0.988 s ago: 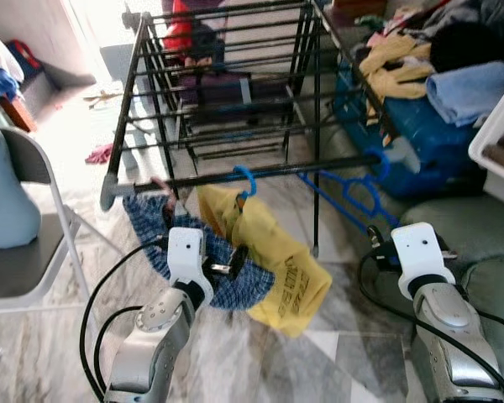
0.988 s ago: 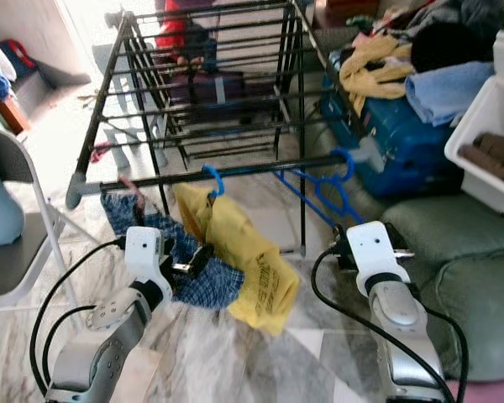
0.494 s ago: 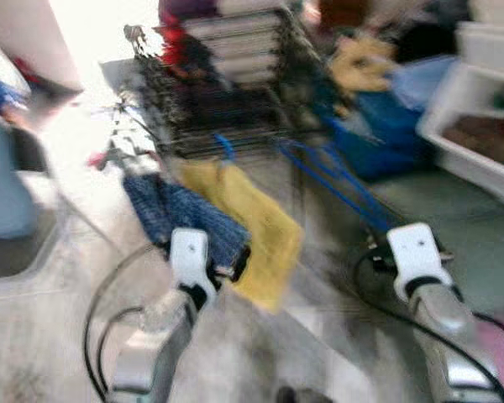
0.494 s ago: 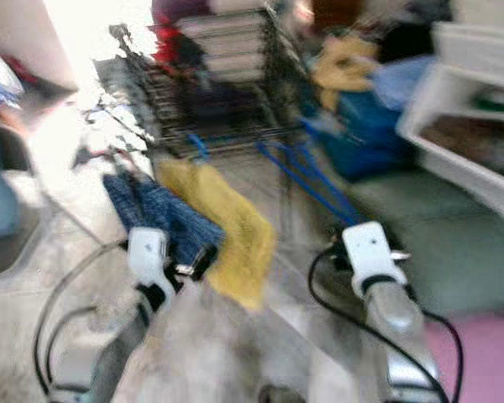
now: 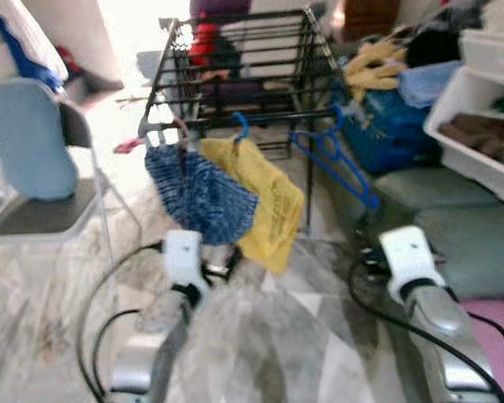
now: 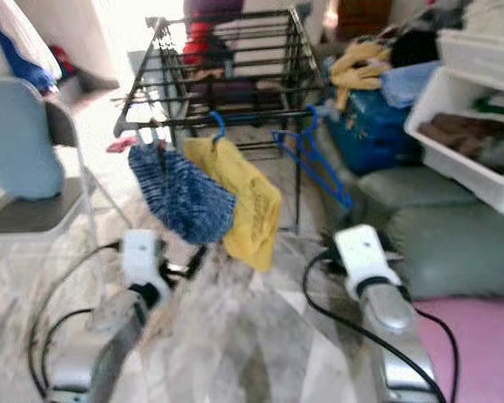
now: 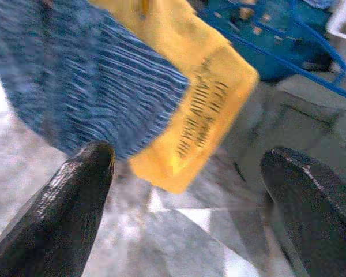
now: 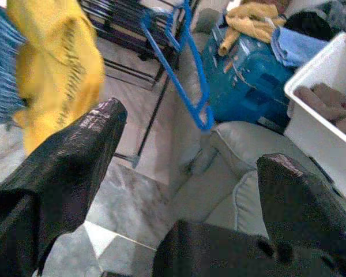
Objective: Hang hanger
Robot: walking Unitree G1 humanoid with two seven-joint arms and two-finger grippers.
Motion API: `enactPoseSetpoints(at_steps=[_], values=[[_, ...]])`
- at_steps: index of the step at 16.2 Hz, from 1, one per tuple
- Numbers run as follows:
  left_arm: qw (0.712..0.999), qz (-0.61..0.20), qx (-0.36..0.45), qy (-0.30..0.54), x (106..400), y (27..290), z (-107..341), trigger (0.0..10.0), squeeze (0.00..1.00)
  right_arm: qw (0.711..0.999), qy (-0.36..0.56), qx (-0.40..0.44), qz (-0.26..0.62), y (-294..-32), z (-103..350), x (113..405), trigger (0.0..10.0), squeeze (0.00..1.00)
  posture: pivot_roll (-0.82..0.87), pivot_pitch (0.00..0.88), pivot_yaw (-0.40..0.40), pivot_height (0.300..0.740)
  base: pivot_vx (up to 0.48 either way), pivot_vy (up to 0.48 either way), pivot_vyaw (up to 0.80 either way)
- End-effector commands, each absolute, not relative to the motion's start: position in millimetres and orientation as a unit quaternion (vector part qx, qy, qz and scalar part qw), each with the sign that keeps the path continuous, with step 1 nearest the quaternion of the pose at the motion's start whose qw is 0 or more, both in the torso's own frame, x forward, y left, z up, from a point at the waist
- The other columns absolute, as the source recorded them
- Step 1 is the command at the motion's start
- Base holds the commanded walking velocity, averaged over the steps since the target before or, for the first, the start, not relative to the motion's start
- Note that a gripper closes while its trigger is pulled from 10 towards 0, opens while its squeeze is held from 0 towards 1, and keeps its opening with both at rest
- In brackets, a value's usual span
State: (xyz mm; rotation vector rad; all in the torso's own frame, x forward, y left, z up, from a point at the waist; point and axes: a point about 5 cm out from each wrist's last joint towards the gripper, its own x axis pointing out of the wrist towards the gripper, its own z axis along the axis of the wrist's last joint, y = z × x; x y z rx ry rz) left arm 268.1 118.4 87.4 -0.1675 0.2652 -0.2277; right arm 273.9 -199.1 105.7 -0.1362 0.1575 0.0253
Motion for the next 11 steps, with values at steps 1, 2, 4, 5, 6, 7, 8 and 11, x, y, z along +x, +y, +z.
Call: enactPoseSetpoints(at_steps=[1, 2, 4, 5, 6, 7, 8, 11], values=[[0.986, -0.081, -0.071, 0.124, 273.0, 127.2, 89.3, 10.0, 0.0, 0.996, 0.059, -0.066, 0.027, -193.8, 114.8, 277.2, 10.0, 0.0, -0.17, 0.0, 0.064, 0.74, 0.0, 0.0, 0.0], [0.988, -0.065, -0.068, 0.123, 274.1, 131.5, 88.7, 10.0, 0.0, 0.996, 0.056, -0.058, 0.031, -192.4, 115.2, 277.1, 10.0, 0.0, -0.17, 0.0, 0.064, 0.74, 0.0, 0.0, 0.0], [0.99, -0.036, -0.064, 0.122, 276.8, 140.7, 88.1, 10.0, 0.0, 0.996, 0.053, -0.06, 0.049, -188.3, 116.2, 276.6, 10.0, 0.0, -0.17, 0.0, 0.065, 0.74, 0.0, 0.0, 0.0], [0.99, -0.032, -0.06, 0.121, 277.3, 142.3, 88.2, 10.0, 0.0, 0.995, 0.05, -0.06, 0.058, -185.4, 116.7, 276.3, 10.0, 0.0, -0.17, 0.0, 0.065, 0.74, 0.0, 0.0, 0.8], [0.991, -0.03, -0.058, 0.118, 277.6, 142.6, 88.6, 10.0, 0.0, 0.995, 0.05, -0.059, 0.063, -184.0, 116.9, 276.1, 10.0, 0.0, -0.17, 0.0, 0.066, 0.74, 0.0, 0.0, 0.8], [0.991, -0.029, -0.054, 0.116, 277.7, 142.5, 88.9, 10.0, 0.0, 0.995, 0.051, -0.057, 0.064, -183.4, 116.4, 275.6, 10.0, 0.0, -0.17, 0.0, 0.066, 0.74, 0.0, 0.0, 0.8], [0.992, -0.028, -0.05, 0.114, 277.3, 142.2, 88.7, 10.0, 0.0, 0.995, 0.053, -0.049, 0.065, -182.9, 115.5, 275.2, 10.0, 0.0, -0.17, 0.0, 0.066, 0.74, 0.0, 0.0, 0.8], [0.992, -0.022, -0.045, 0.116, 276.1, 142.0, 86.4, 10.0, 0.0, 0.996, 0.053, -0.031, 0.067, -181.5, 114.8, 274.6, 10.0, 0.0, -0.17, 0.0, 0.067, 0.74, 0.0, 0.0, 0.53]])
